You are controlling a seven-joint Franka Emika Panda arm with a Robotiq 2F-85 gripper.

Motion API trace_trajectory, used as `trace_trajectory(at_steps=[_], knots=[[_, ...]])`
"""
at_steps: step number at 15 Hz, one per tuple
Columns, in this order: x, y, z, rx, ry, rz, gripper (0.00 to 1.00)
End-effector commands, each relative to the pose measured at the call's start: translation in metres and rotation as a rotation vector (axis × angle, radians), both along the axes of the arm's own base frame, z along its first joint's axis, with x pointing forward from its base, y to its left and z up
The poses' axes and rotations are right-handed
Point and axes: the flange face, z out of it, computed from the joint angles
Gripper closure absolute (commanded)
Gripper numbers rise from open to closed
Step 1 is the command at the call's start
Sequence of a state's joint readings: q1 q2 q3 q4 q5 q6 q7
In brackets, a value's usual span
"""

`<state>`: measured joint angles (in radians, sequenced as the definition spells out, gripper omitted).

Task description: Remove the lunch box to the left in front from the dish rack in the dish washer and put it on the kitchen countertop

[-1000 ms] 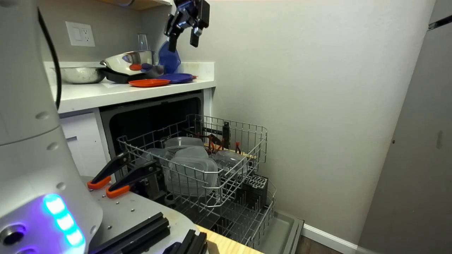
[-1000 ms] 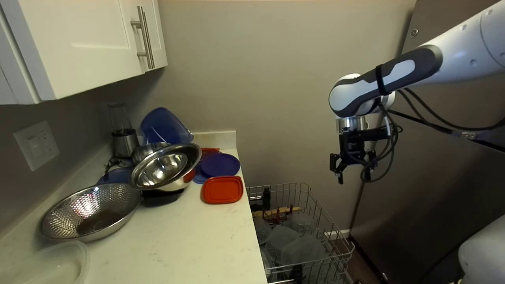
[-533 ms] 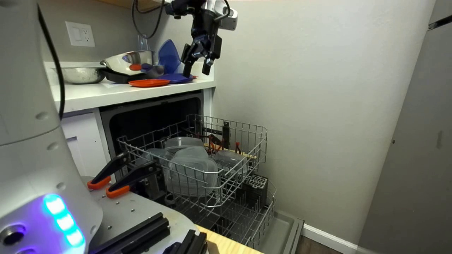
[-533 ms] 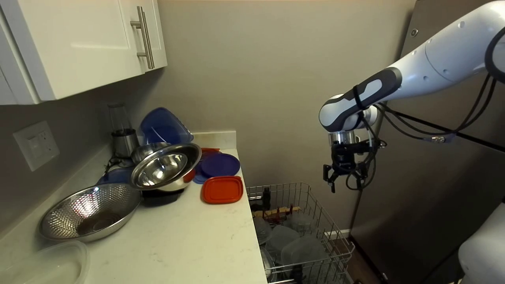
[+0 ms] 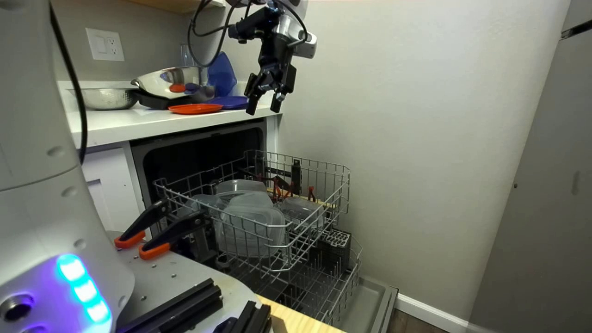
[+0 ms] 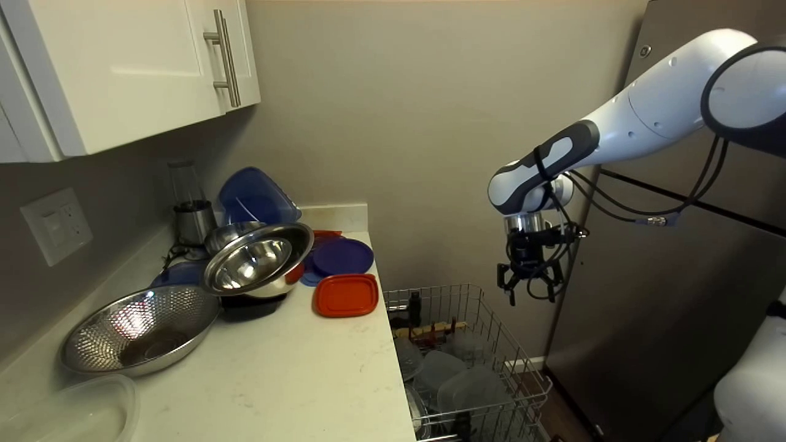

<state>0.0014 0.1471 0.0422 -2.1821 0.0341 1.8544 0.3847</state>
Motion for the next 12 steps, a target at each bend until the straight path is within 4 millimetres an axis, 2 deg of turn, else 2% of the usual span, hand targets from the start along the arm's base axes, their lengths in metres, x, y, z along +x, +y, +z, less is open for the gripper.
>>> trace_trajectory(at_steps=[1, 10, 11, 12], knots=[[0.0, 0.0, 0.0, 0.0, 0.001, 0.0, 0.0], [0.0, 0.0, 0.0, 0.0, 0.001, -0.001, 0.0], [0.006, -0.001, -0.006, 0.005, 0.007, -0.004, 0.0], [0.017, -0.002, -0.026, 0.019, 0.04, -0.011, 0.0]])
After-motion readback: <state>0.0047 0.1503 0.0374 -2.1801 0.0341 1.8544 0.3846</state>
